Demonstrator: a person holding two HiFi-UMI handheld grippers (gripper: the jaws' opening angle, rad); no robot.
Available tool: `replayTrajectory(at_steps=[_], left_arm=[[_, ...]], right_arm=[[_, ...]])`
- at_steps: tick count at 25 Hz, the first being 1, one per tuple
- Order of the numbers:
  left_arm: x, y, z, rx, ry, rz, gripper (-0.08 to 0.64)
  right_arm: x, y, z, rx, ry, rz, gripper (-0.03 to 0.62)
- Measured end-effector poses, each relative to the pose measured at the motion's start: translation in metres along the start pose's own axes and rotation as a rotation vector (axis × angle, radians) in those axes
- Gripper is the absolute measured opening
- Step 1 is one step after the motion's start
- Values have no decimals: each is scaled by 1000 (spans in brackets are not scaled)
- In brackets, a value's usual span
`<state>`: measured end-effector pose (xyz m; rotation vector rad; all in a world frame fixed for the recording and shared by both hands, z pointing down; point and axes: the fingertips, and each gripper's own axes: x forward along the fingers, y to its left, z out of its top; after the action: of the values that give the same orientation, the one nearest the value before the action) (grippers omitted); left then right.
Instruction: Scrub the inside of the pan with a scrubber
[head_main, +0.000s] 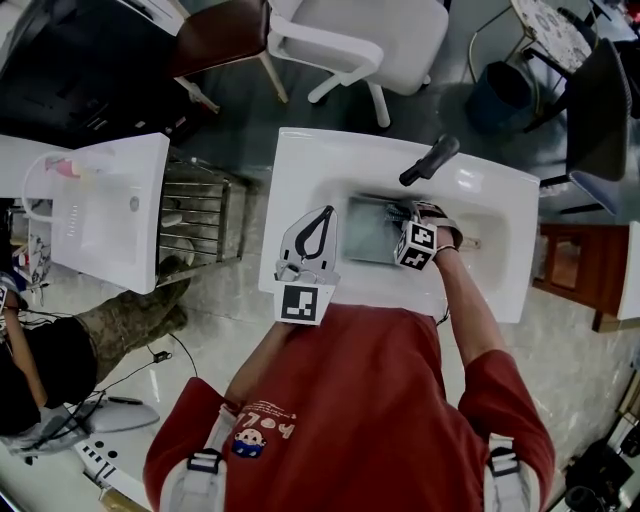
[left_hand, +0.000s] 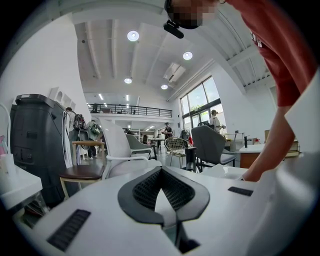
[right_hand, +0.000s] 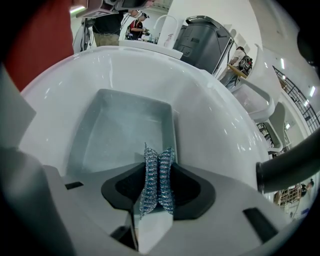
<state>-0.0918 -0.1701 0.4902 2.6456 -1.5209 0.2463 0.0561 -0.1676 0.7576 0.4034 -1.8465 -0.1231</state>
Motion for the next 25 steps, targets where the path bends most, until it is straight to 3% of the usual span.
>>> replayTrajectory(at_steps=[11,15,19,25], left_arm=[[5,-3,6,12,-18,-12,8],[7,-4,6,-8,-19,-12,8],[14,-1,7,-6,-16,-9,8],[28,7,8,-19,26,-4,8]], right_arm=[[-1,-1,0,84,6,-17,160],[-10,-4,2,249,-24,-5,160],[-38,-12,5,371,-87,-58,160],[-91,-14,-7,756,-207,-132,164]])
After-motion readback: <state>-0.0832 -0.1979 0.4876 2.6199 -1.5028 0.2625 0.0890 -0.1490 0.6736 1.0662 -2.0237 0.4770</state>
